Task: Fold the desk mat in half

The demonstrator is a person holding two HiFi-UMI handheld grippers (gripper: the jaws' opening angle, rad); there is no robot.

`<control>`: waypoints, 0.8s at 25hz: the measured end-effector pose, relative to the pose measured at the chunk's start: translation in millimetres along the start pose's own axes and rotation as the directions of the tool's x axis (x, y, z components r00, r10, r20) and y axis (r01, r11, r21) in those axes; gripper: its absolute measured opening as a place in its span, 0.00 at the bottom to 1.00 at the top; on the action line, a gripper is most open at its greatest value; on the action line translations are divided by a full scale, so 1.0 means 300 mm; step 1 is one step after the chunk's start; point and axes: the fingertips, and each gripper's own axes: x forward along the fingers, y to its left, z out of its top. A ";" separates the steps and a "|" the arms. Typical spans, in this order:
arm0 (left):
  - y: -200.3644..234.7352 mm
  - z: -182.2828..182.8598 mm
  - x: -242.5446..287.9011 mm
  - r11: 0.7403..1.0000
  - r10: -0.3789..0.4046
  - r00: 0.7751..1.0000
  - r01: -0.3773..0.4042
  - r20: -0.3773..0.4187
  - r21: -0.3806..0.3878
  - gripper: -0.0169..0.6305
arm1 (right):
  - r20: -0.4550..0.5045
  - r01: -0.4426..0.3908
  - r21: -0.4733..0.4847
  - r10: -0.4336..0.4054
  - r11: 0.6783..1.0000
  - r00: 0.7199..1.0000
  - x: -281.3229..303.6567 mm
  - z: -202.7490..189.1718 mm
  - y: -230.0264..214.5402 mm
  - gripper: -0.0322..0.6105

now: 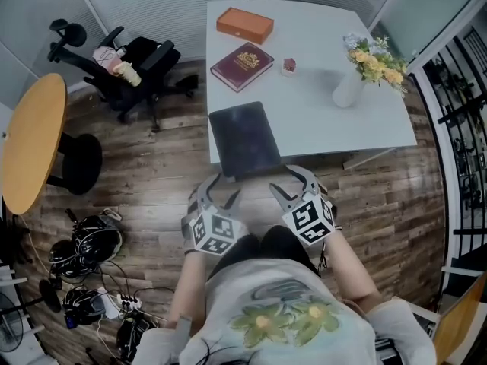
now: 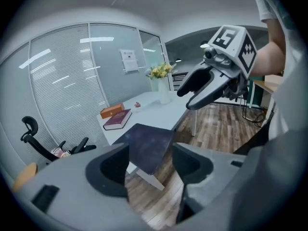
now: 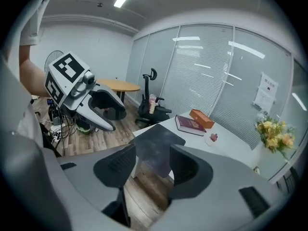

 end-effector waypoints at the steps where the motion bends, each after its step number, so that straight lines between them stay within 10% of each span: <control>1: 0.004 -0.011 0.014 1.000 0.007 1.000 -0.007 -0.003 0.004 0.43 | -0.017 0.001 -0.010 -0.001 1.000 1.000 0.017 -0.015 0.001 0.38; 20: -0.072 -0.181 0.294 0.999 -0.034 0.982 0.037 -0.185 0.009 0.43 | -0.250 -0.137 -0.331 0.053 0.934 0.967 0.296 -0.263 -0.034 0.38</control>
